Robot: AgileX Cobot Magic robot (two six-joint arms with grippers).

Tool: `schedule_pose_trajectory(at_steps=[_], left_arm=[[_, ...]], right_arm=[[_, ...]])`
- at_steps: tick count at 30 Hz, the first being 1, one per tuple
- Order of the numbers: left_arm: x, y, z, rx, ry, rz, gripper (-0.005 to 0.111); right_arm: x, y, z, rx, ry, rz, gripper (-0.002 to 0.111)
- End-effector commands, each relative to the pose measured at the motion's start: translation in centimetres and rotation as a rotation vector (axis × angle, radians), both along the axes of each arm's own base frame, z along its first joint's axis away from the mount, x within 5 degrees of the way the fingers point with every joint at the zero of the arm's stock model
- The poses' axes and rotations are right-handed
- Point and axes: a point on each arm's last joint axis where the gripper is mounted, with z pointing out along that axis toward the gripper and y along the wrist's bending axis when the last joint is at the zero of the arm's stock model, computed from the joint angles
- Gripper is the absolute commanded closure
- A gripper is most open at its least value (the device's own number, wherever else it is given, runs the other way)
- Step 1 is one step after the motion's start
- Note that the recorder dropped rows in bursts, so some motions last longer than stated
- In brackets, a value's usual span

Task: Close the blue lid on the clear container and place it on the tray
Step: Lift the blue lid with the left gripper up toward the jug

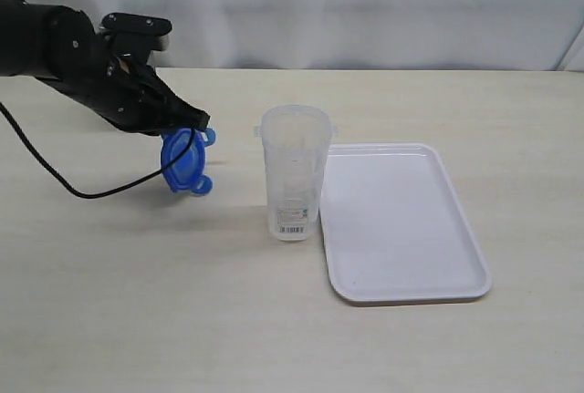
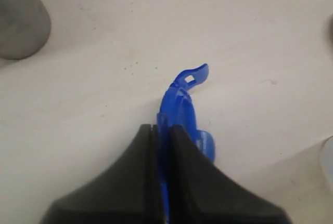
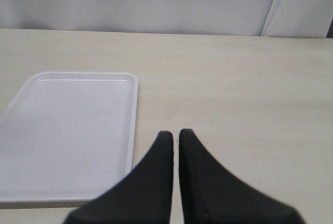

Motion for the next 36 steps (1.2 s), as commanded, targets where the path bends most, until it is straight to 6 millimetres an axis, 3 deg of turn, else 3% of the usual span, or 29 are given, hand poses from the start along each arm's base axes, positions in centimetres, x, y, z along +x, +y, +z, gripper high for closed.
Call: schedule_pose_trajectory(at_steps=[1, 9, 18, 36], left_arm=[[-0.7, 0.2, 2.7, 0.013, -0.067, -0.027, 0.107], [-1.9, 0.7, 7.6, 0.024, -0.222, -0.097, 0.107], [-2.4, 0.2, 10.8, 0.078, -0.451, -0.213, 0.107], [-5.5, -7.7, 12.7, 0.333, -0.851, -0.714, 0.107]], right_arm=[[0.0, 0.0, 0.0, 0.0, -0.005, 0.002, 0.104], [0.0, 0.0, 0.0, 0.0, -0.005, 0.002, 0.104], [0.0, 0.0, 0.0, 0.0, -0.005, 0.002, 0.104], [0.0, 0.0, 0.0, 0.0, -0.005, 0.002, 0.104]])
